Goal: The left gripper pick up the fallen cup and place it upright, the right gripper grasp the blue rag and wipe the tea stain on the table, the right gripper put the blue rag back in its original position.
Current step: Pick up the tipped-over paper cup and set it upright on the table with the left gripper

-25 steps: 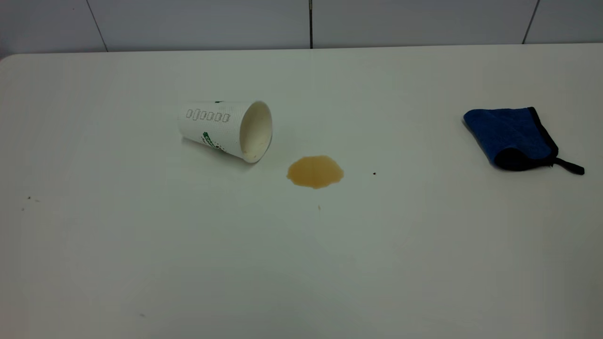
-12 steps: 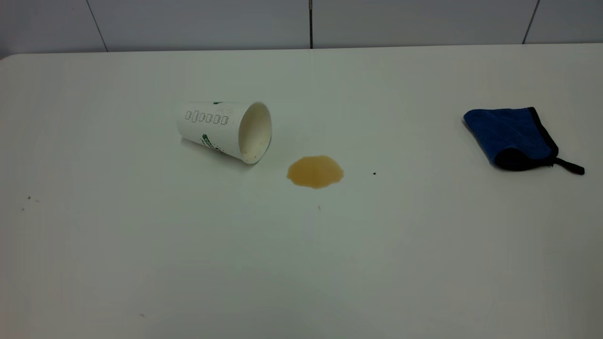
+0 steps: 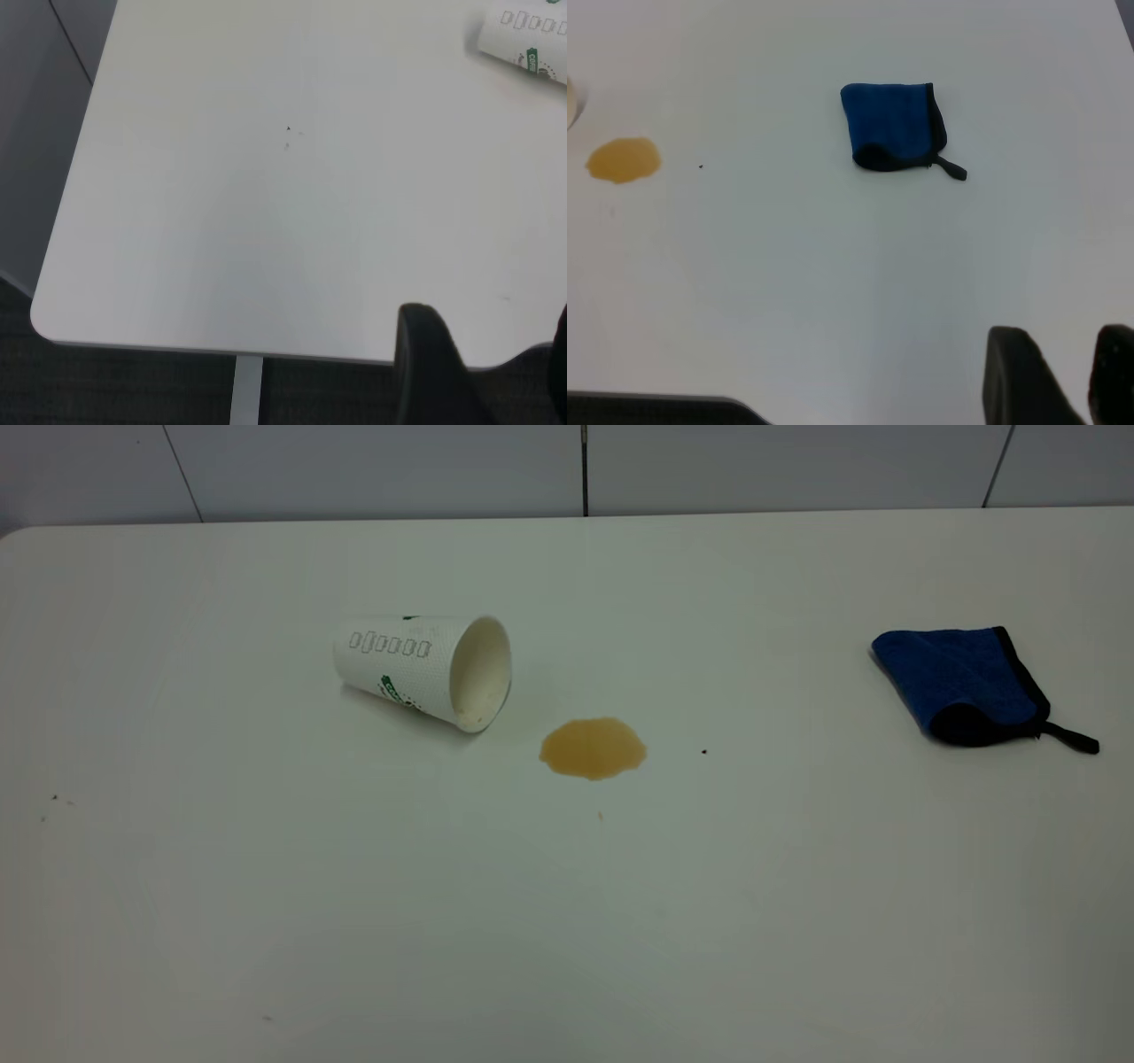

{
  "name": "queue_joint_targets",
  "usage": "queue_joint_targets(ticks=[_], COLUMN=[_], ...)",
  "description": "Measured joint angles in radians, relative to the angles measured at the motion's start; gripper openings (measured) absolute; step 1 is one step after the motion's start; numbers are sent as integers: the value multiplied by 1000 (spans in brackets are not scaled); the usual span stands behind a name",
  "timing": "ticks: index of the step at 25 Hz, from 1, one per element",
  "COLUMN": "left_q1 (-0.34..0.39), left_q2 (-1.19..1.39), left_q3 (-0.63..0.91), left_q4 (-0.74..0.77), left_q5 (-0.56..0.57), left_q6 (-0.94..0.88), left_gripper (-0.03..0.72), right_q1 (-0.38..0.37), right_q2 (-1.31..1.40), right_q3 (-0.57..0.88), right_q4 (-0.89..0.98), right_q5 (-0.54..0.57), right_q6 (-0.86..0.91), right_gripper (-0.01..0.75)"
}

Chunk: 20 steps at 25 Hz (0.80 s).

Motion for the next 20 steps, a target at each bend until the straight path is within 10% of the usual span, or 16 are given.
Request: queue_joint_targets(ticks=[20], left_q1=[0], left_q2=[13], left_q3=[0], left_q4=[2], left_q5=[0], left_q6=[0], left_gripper=[362], right_q1=[0], right_q2=[0], right_q3=[0], right_q4=[0], right_q5=[0], right_q6=[0], right_gripper=[236])
